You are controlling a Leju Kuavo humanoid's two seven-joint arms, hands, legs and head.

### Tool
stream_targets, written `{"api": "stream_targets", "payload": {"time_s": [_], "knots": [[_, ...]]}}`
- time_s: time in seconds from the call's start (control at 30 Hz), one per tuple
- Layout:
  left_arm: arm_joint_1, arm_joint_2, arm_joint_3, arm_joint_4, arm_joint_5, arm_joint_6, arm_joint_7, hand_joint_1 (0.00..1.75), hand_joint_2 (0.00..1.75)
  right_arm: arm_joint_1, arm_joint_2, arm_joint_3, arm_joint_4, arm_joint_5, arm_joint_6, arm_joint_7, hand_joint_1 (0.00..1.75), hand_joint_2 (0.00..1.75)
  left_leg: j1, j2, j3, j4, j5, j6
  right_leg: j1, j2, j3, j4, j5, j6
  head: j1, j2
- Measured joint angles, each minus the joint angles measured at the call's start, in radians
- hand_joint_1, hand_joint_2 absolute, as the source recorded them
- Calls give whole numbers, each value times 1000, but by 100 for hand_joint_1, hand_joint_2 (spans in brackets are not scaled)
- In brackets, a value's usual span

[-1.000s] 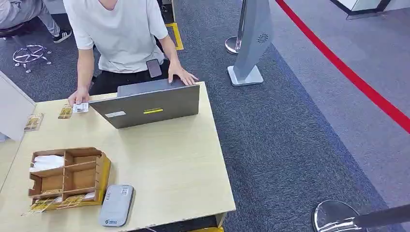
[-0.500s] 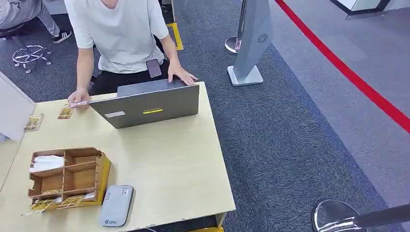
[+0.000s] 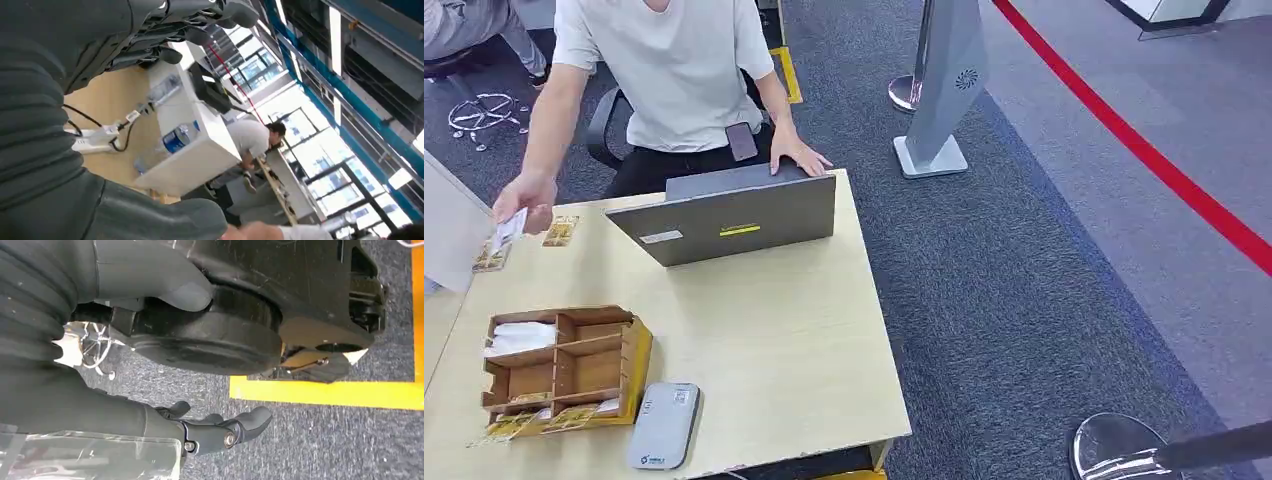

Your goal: Pass the card to the sensor for recognition and then transmit it.

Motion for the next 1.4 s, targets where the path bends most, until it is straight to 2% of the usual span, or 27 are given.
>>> {"api": "stream_targets", "payload": {"time_s": [0.77,0.8,1.4], "knots": [[-324,230,-354,54,-309,-439,359,0,175,-130,74,16,269,-69,112,-44,0,175,0,3,0,0,0,0,0,3,0,0,1,0,0,0],[-337,240,-370,57,-321,-456,372,175,175,-137,77,16,281,-71,117,-45,0,175,0,3,0,0,0,0,0,4,0,0,1,0,0,0],[-577,409,-647,123,-567,-795,614,175,175,-250,144,33,554,-135,228,-102,0,175,0,3,0,1,1,1,0,4,0,0,2,0,0,0]]}}
